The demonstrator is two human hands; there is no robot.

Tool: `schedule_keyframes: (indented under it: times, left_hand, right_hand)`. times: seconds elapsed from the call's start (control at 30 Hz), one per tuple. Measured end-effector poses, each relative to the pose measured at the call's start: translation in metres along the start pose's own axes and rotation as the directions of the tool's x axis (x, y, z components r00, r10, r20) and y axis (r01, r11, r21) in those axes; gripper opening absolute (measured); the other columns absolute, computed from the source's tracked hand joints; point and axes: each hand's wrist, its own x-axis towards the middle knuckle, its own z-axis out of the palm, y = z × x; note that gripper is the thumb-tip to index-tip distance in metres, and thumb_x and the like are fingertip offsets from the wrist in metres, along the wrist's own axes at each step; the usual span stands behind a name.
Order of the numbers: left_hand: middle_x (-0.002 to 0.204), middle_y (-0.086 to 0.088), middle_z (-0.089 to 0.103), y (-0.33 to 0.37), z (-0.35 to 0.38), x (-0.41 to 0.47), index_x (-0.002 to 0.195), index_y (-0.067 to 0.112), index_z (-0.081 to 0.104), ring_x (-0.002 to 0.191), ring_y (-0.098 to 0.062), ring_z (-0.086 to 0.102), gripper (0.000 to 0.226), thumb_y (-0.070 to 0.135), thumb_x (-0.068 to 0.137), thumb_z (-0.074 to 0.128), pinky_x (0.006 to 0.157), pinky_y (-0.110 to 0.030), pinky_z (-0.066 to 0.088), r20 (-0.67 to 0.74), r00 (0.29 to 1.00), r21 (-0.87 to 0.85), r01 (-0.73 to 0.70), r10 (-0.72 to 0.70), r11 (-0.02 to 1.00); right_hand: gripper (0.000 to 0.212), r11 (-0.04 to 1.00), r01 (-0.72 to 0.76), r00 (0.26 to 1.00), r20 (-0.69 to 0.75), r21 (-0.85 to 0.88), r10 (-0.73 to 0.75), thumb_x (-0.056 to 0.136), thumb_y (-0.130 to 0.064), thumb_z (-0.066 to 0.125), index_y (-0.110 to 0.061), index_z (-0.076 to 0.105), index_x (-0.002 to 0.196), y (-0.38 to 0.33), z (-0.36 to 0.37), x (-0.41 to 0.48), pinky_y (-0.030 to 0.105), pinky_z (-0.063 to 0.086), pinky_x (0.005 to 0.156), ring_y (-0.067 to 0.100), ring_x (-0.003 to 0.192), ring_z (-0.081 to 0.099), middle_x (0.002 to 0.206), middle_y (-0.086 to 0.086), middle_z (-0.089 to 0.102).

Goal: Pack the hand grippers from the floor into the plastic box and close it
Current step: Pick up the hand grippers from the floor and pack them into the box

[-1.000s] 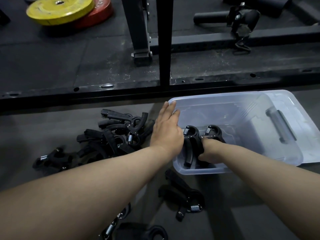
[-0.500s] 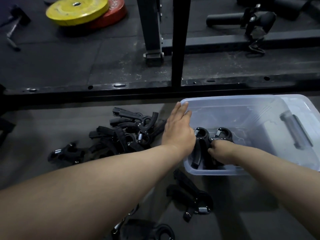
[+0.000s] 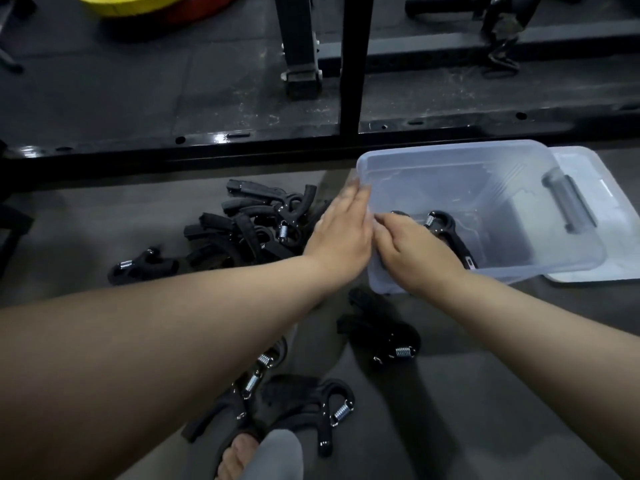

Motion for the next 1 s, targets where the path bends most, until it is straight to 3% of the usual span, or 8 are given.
schedule_keyframes:
  times: [0.17,0.27,0.37,0.47,0.6,0.73,0.9,1.0]
  left_hand:
    - [0.164,-0.005,0.012,0.0,0.001,-0.045,0.157,0.02,0.006,0.149,-0.024,0.015,0.06,0.031,0.104,0.03,0.12,-0.042,0.016,0.087,0.982,0.01,0.169,-0.169,0.986]
    - [0.158,-0.012,0.026,0.003,0.005,-0.066,0.156,0.019,-0.007,0.142,-0.032,0.029,0.07,0.03,0.102,0.035,0.115,-0.044,0.025,0.216,0.958,-0.028,0.2,-0.19,0.979]
    - [0.146,-0.017,0.04,-0.004,0.019,-0.067,0.148,0.007,0.02,0.134,-0.037,0.038,0.06,0.028,0.097,0.043,0.108,-0.044,0.033,0.239,0.922,0.071,0.296,-0.304,0.953]
    - [0.135,-0.013,0.046,-0.018,0.035,-0.061,0.127,0.01,0.05,0.127,-0.037,0.044,0.042,0.03,0.09,0.05,0.101,-0.043,0.041,0.537,0.812,0.373,0.012,-0.227,0.928]
    - [0.141,-0.008,0.046,-0.032,0.056,-0.044,0.133,0.015,0.049,0.127,-0.031,0.047,0.05,0.032,0.087,0.059,0.101,-0.04,0.045,0.731,0.675,0.423,-0.563,0.1,0.71]
    - [0.151,-0.017,0.036,-0.027,0.076,-0.04,0.147,0.005,0.033,0.137,-0.034,0.037,0.071,0.033,0.088,0.061,0.112,-0.041,0.034,0.756,0.645,0.43,-0.621,0.115,0.655]
    - [0.134,-0.015,0.052,-0.037,0.092,-0.055,0.142,0.005,0.04,0.111,-0.033,0.054,0.054,0.025,0.093,0.026,0.094,-0.037,0.042,0.732,0.658,0.522,-0.708,0.176,0.475]
    - [0.136,-0.013,0.04,-0.042,0.083,-0.057,0.14,0.006,0.034,0.115,-0.032,0.041,0.055,0.03,0.093,0.05,0.088,-0.04,0.04,0.742,0.662,0.529,-0.671,0.099,0.52]
  right_hand:
    - [0.051,0.997,0.005,0.998,0.057,-0.08,0.0,0.1,-0.038,0.032,-0.022,0.032,0.149,0.002,0.003,-0.004,0.045,0.038,0.107,0.022,0.135,0.043,0.148,0.003,0.044]
    - [0.058,0.996,-0.015,0.998,0.067,-0.092,0.021,0.099,-0.042,0.03,-0.023,0.023,0.153,0.001,0.004,-0.001,0.047,0.036,0.11,0.021,0.139,0.038,0.154,0.001,0.037]
    - [0.059,0.995,-0.032,0.997,0.073,-0.09,0.039,0.098,-0.044,0.03,-0.026,0.021,0.153,0.001,0.004,0.0,0.047,0.038,0.107,0.023,0.136,0.041,0.153,0.001,0.039]
    - [0.058,0.994,-0.023,0.997,0.074,-0.11,0.031,0.098,-0.044,0.029,-0.027,0.021,0.153,0.002,0.003,-0.001,0.044,0.041,0.103,0.024,0.134,0.043,0.15,0.002,0.043]
    - [0.058,0.993,-0.036,0.996,0.08,-0.111,0.045,0.098,-0.044,0.029,-0.026,0.023,0.153,0.002,0.004,0.001,0.043,0.041,0.101,0.024,0.132,0.044,0.146,0.003,0.046]
    - [0.057,0.989,-0.033,0.996,0.074,-0.147,0.045,0.098,-0.047,0.028,-0.026,0.026,0.151,0.004,0.008,0.001,0.047,0.042,0.1,0.028,0.128,0.047,0.146,0.002,0.044]
    - [0.057,0.991,-0.034,0.996,0.077,-0.128,0.045,0.097,-0.049,0.028,-0.027,0.028,0.149,0.006,0.008,0.004,0.047,0.042,0.1,0.029,0.128,0.048,0.146,-0.001,0.044]
    - [0.056,0.992,-0.024,0.996,0.085,-0.12,0.034,0.099,-0.046,0.03,-0.024,0.029,0.15,0.006,0.008,0.003,0.044,0.042,0.101,0.027,0.129,0.047,0.146,0.001,0.044]
